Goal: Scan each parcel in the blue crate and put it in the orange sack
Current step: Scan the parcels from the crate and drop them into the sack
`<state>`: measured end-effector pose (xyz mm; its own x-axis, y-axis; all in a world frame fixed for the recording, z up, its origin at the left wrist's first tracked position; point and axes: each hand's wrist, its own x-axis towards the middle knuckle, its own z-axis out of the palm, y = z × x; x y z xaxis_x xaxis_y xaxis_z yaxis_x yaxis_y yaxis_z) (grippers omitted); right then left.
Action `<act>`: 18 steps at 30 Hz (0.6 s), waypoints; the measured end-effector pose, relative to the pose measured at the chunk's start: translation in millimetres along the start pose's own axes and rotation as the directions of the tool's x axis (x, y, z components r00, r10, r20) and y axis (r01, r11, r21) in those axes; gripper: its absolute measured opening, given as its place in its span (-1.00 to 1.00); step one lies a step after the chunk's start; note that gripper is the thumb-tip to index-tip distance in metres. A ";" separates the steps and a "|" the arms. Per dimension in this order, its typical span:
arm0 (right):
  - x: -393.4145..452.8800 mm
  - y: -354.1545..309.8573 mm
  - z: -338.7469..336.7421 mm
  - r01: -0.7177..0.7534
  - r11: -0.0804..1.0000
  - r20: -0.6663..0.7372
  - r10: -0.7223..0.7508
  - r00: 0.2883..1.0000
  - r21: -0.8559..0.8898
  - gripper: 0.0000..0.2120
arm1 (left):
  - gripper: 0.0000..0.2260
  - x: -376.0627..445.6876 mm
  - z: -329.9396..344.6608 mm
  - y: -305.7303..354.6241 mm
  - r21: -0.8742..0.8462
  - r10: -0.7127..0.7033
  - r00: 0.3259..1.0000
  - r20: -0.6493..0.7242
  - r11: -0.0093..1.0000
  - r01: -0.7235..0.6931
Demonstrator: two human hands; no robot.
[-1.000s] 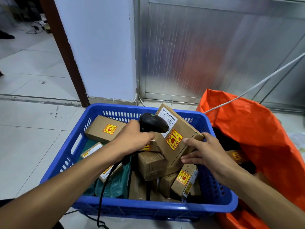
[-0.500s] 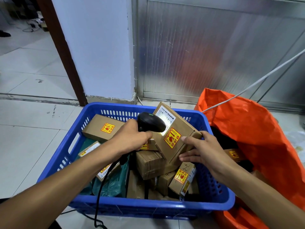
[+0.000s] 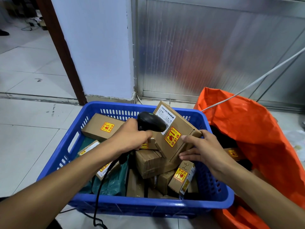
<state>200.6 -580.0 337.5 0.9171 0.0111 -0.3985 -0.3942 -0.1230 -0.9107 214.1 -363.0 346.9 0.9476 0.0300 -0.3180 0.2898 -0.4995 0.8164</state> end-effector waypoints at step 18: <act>4.9 -13.6 -36.0 0.054 0.995 -0.087 -0.047 0.995 0.083 -0.67 | -0.93 -2.8 -0.5 1.2 0.006 0.022 1.000 0.007 1.000 -0.022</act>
<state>212.5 -613.9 351.8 0.9362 -0.0694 -0.3446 -0.3477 -0.0393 -0.9368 211.8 -363.3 349.0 0.9528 0.0134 -0.3033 0.2683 -0.5051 0.8203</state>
